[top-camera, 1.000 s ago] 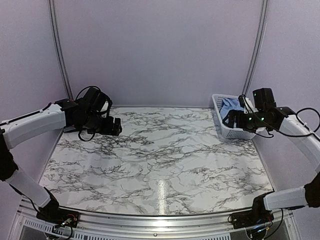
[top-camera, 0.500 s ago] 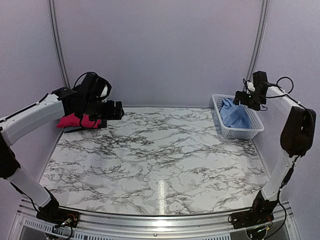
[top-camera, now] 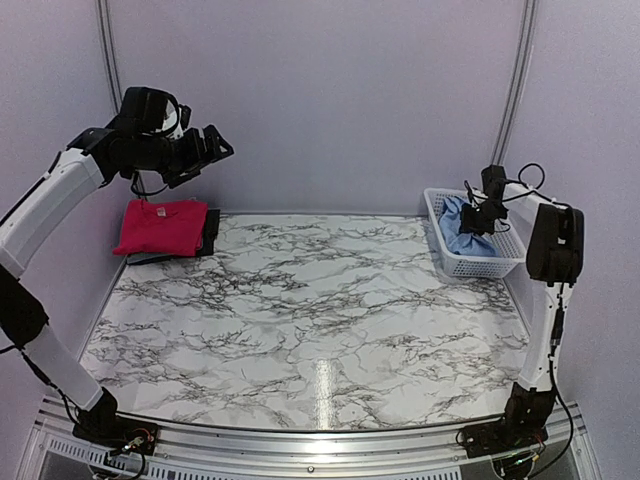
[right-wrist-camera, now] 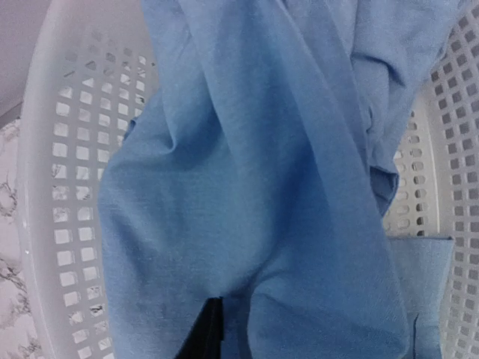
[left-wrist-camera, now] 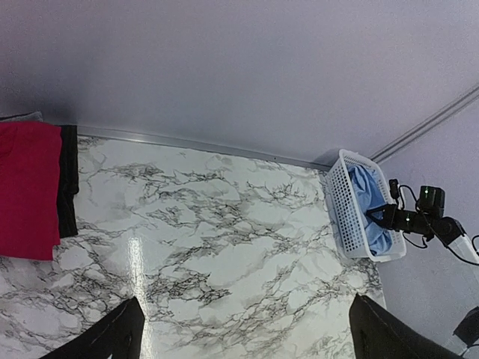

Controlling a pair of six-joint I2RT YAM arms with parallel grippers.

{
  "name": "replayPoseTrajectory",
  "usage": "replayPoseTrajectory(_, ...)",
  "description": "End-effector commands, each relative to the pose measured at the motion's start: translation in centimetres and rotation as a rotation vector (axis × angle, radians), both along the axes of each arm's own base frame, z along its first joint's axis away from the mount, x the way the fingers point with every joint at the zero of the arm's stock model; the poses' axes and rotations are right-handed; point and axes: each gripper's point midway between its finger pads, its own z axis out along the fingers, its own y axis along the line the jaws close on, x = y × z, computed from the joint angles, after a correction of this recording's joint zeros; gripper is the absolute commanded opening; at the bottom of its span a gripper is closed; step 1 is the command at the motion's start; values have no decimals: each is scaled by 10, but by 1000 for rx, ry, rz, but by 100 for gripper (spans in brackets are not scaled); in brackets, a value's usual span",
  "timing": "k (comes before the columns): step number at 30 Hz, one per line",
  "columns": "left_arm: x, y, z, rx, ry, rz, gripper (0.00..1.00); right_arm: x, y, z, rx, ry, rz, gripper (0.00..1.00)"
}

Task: Fold and stack the mixed laundry pile
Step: Pick up the crumpled shirt from the bin.

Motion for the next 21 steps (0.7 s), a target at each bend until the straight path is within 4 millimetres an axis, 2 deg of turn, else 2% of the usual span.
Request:
replayPoseTrajectory(1, -1, -19, -26, -66, 129, -66, 99, 16, 5, 56, 61, -124, -7, 0)
replayPoseTrajectory(3, 2, -24, -31, -86, 144, -76, 99, 17, 6, 67, 75, -143, -20, 0)
replayPoseTrajectory(7, 1, -39, -26, -158, 131, -120, 99, 21, 17, 97, 141, -199, -4, 0)
replayPoseTrajectory(13, -6, -45, 8, -212, 66, -149, 99, 16, 31, 143, 169, -276, 23, 0)
replayPoseTrajectory(15, -8, -41, 21, -218, 36, -147, 99, 12, 32, 162, 172, -316, 23, 0)
replayPoseTrajectory(17, -12, -39, 25, -221, 27, -145, 99, 8, 37, 179, 196, -356, 35, 0)
replayPoseTrajectory(21, -20, -32, -4, -218, 74, -116, 99, -6, 64, 226, 206, -443, 105, 0)
